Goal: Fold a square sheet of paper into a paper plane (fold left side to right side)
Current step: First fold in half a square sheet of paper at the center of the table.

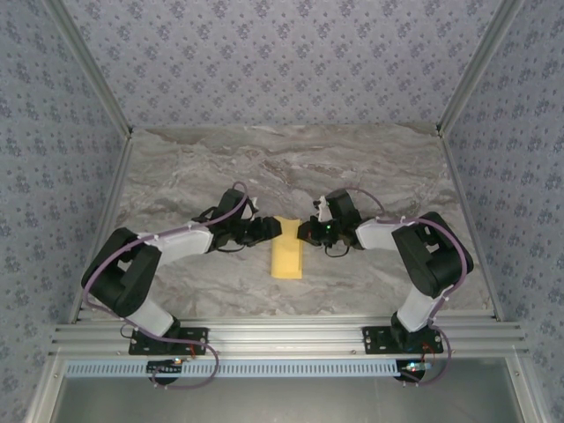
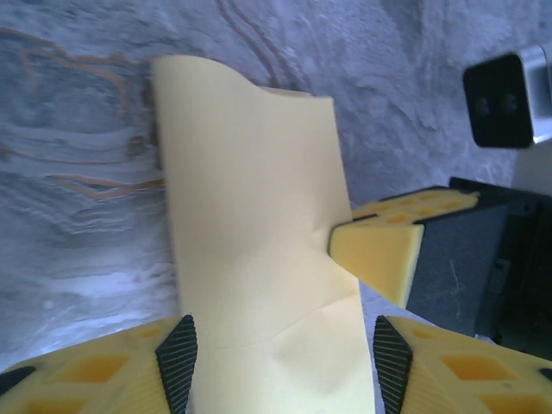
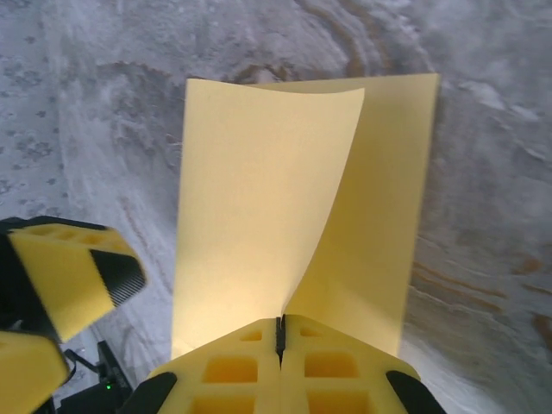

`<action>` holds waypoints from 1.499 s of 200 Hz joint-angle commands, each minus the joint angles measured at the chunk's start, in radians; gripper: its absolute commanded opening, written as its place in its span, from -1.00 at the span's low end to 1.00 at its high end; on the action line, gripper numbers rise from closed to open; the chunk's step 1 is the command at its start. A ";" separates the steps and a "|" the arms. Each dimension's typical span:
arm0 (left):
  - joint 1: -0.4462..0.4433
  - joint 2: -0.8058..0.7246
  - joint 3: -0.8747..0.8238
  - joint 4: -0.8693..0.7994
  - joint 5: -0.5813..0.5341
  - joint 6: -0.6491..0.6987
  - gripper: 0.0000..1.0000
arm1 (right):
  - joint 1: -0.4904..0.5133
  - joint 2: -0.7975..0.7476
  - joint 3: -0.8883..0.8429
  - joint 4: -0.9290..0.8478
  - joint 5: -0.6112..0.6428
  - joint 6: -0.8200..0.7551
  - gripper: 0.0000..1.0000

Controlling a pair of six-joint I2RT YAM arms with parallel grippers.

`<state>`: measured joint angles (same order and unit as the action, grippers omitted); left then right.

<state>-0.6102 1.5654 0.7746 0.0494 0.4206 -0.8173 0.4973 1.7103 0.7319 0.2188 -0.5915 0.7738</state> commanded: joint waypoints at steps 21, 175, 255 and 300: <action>-0.034 0.071 0.059 -0.109 -0.062 0.008 0.24 | -0.003 -0.004 0.033 -0.073 0.048 -0.052 -0.88; -0.115 0.255 0.169 -0.208 -0.149 -0.014 -0.04 | -0.087 -0.328 -0.062 -0.321 0.346 -0.229 0.06; -0.134 0.288 0.204 -0.262 -0.184 0.003 -0.02 | -0.111 -0.419 -0.105 -0.362 0.360 -0.242 0.13; -0.136 0.288 0.206 -0.274 -0.189 0.009 -0.02 | -0.116 -0.432 -0.107 -0.376 0.361 -0.251 0.14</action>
<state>-0.7254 1.7828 0.9867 -0.2100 0.2485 -0.8272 0.3885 1.3018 0.6350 -0.1215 -0.2481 0.5430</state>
